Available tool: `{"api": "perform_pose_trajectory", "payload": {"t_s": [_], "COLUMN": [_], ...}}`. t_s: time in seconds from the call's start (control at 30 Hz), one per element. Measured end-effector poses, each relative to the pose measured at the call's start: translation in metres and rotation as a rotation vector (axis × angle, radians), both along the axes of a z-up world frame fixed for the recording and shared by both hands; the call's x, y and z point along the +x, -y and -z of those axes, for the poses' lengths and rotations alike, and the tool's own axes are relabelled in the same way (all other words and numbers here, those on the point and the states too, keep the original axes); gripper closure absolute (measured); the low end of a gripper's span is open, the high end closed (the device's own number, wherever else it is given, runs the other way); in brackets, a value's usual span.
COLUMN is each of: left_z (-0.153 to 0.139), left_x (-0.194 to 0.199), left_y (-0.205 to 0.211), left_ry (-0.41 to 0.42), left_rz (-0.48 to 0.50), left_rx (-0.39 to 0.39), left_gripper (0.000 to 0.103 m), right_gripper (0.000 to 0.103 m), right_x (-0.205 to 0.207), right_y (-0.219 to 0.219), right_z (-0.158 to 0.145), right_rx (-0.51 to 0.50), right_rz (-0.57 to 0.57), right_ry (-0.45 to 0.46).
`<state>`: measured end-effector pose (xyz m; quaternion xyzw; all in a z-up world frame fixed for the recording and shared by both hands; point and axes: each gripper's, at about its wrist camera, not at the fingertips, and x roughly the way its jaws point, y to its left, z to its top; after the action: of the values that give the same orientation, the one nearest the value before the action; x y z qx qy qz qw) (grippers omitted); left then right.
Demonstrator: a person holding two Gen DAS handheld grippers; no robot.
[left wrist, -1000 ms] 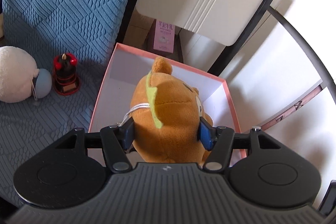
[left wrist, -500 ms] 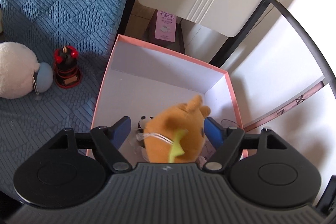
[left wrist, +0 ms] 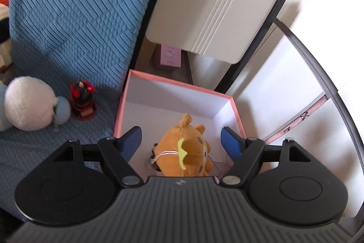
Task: Organize objects
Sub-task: 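Carry the bear and bunny over the pink box, lower them in, open both grippers, then withdraw both grippers from the box back toward the chair seat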
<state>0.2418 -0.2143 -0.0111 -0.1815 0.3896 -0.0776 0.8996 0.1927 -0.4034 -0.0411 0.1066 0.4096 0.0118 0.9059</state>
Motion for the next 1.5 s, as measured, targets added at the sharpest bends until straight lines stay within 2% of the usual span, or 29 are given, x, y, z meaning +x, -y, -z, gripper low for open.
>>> {"api": "perform_pose_trajectory", "payload": {"t_s": [0.2,0.77,1.3,1.5], "left_z": [-0.014,-0.017,-0.019,-0.016], "left_x": [-0.03,-0.124,-0.186,-0.208], "left_y": [-0.02,-0.092,-0.166,-0.179], "left_ry": [0.022,0.013,0.035,0.034], "left_rz": [-0.01,-0.058,-0.156,-0.177], "left_rx": [0.024,0.048,0.052,0.068], "left_gripper": [0.023,0.023,0.022,0.022], "right_gripper": [0.07,0.07,0.07,0.07], "right_x": [-0.024,-0.076,-0.103,-0.113], "right_y": [-0.02,-0.086,-0.154,-0.172], "right_z": [-0.017,-0.047,-0.057,-0.061], "right_rx": [0.013,0.016,-0.01,-0.011], "right_rz": [-0.05,-0.141,-0.251,-0.269], "right_ry": [0.026,0.096,0.108,0.133]}}
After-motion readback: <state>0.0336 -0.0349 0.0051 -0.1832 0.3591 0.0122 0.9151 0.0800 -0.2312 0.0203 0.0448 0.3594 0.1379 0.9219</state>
